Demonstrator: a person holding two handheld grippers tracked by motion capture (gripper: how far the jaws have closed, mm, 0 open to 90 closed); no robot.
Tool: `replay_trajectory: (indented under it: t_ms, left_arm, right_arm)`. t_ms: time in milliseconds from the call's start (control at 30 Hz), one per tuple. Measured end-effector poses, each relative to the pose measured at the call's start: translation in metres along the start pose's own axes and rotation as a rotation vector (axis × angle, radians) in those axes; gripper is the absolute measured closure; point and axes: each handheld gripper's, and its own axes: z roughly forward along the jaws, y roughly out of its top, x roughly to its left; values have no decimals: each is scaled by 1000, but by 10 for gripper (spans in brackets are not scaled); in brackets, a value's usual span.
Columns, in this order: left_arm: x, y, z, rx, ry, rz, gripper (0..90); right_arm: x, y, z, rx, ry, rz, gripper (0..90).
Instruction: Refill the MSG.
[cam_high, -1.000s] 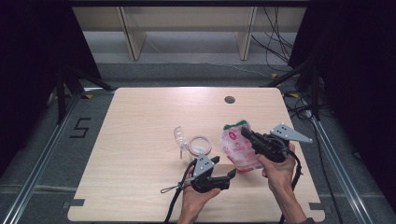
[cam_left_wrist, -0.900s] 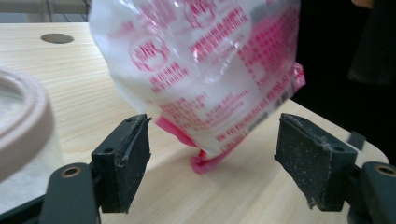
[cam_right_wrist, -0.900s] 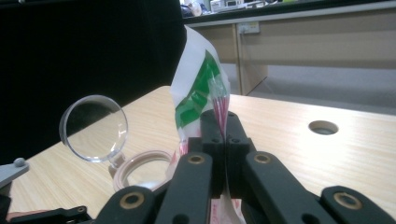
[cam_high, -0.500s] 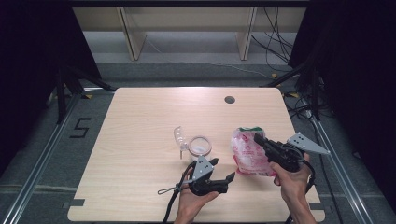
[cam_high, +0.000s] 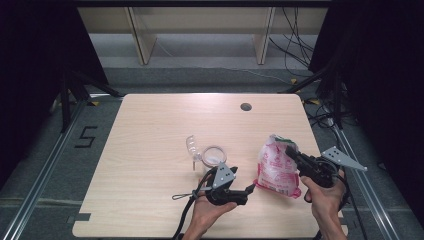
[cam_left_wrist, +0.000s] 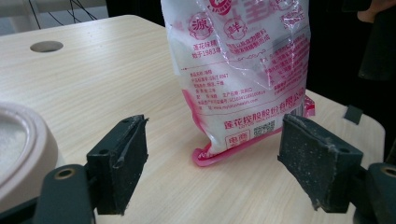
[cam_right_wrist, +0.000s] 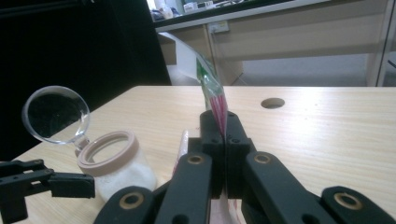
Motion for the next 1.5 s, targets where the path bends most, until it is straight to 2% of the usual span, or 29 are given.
replay_trajectory:
  t_ms: [33, 133, 200, 233, 300, 333, 433, 467, 500, 533, 600, 633, 667, 700, 733, 800, 833, 867, 900, 933, 967, 1100, 1133, 1167, 1200, 1300, 1333, 1400, 1500]
  left_arm:
    - [0, 0, 2, -4, -18, 0, 230]
    - [-1, 3, 3, 8, -11, -16, 233]
    - [0, 5, 4, 28, -31, 0, 233]
    - [-1, 6, 4, 39, -23, 7, 233]
    - [0, 9, 4, 40, -31, 5, 234]
    - [1, 10, 3, 47, -20, 3, 234]
    - [4, 11, 3, 60, -36, 7, 235]
    - [3, 12, 1, 72, -22, 20, 239]
    - [3, 12, 1, 72, -22, 20, 238]
    - [4, 13, -3, 91, -19, 66, 239]
    - [7, 15, -12, 103, -5, 81, 238]
    - [9, 14, -15, 96, -4, 76, 237]
    - [11, 14, -19, 94, -5, 71, 237]
    - [11, 14, -19, 94, -5, 71, 236]
    - [14, 11, -25, 79, -19, 56, 235]
    - [17, 7, -30, 92, -35, 49, 236]
    - [17, 5, -31, 91, -34, 44, 236]
    - [17, 3, -32, 86, -28, 29, 236]
    - [19, 1, -34, 88, -28, 32, 236]
    - [19, 1, -34, 88, -28, 32, 236]
    - [20, -2, -38, 87, -25, 36, 236]
    - [22, -6, -47, 84, -12, 45, 237]
    - [23, -7, -48, 79, -11, 42, 236]
    - [23, -7, -48, 79, -11, 42, 236]
    - [25, -9, -52, 80, 3, 42, 237]
    - [28, -11, -56, 72, 4, 34, 239]
    - [30, -12, -60, 73, 15, 40, 239]
    - [31, -13, -62, 66, 22, 28, 239]
    - [35, -13, -68, 69, 45, 42, 239]
  right_arm:
    - [-1, -1, 0, -3, -8, 0, 900]
    - [-4, -4, -3, 6, -33, 25, 900]
    - [-9, -5, -3, 2, -37, 7, 900]
    - [-10, -6, -3, 5, -38, 12, 900]
    - [-12, -8, -3, -7, -38, 23, 900]
    - [-14, -8, -4, 9, -41, 18, 900]
    - [-17, -10, -4, 14, -47, 19, 900]
    - [-19, -11, -5, 21, -60, 6, 900]
    - [-17, -12, -5, 26, -57, 37, 900]
    - [-20, -13, -4, 23, -61, 15, 900]
    - [-24, -15, -3, 11, -61, 4, 900]
    - [-22, -15, -4, 18, -53, 47, 900]
    - [-22, -16, -5, 33, -70, 45, 900]
    - [-24, -16, -4, 30, -66, 31, 900]
    - [-24, -17, -3, 26, -63, 44, 900]
    - [-27, -18, -3, 52, -75, 19, 900]
    - [-28, -19, -2, 64, -61, 35, 900]
    - [-27, -20, -1, 65, -76, 59, 900]
    - [-30, -21, -1, 75, -67, 51, 900]
    - [-30, -22, 1, 49, -68, 51, 900]
    - [-29, -23, 0, 69, -69, 78, 900]
    - [-34, -24, -1, 84, -81, 43, 900]
    - [-32, -25, 0, 71, -76, 86, 900]
    - [-35, -26, 1, 65, -84, 55, 900]
    - [-35, -26, 0, 84, -79, 73, 900]
    - [-38, -27, -1, 84, -89, 63, 900]
    - [-38, -29, 0, 78, -87, 98, 900]
    - [-40, -30, 1, 72, -81, 88, 900]
    - [-43, -30, -1, 99, -102, 41, 897]
